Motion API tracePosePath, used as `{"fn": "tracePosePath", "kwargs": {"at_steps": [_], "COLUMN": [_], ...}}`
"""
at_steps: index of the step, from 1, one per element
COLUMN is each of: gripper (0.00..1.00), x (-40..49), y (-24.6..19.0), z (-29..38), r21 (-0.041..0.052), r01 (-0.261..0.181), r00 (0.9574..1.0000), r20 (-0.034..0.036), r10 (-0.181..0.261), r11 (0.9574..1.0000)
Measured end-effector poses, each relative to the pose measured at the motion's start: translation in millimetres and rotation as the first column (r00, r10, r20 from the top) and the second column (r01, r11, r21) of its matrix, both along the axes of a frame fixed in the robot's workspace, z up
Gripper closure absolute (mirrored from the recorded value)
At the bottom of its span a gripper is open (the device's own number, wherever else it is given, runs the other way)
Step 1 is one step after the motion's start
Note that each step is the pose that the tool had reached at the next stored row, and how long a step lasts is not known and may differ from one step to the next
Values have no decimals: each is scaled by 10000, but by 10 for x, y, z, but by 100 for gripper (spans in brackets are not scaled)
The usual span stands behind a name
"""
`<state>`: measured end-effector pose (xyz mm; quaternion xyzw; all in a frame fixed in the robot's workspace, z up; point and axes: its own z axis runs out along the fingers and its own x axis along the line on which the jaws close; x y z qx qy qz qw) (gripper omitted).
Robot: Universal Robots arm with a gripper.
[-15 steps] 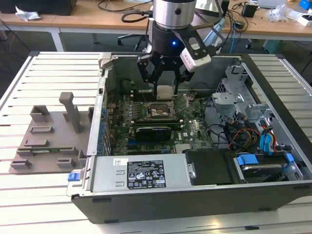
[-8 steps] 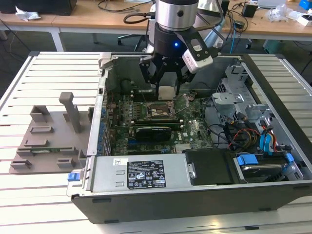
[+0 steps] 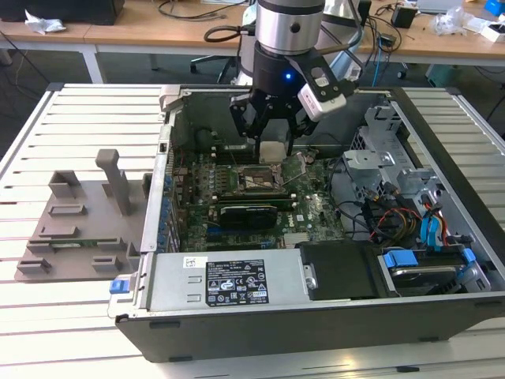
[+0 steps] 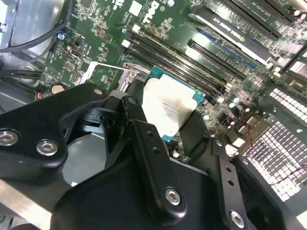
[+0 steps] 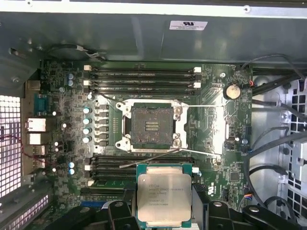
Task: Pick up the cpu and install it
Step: 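Pick up the cpu and move it towards the insertion slot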
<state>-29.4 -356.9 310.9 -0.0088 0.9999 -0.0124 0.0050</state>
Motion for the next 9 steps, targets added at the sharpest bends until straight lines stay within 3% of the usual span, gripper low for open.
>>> {"fn": "tracePosePath", "kwargs": {"at_steps": [9], "gripper": [45], "x": [1], "y": [106], "z": [-101], "r21": [-8], "r01": [-48], "r00": [10000], "r20": [0], "r10": [48], "r11": [10000]}}
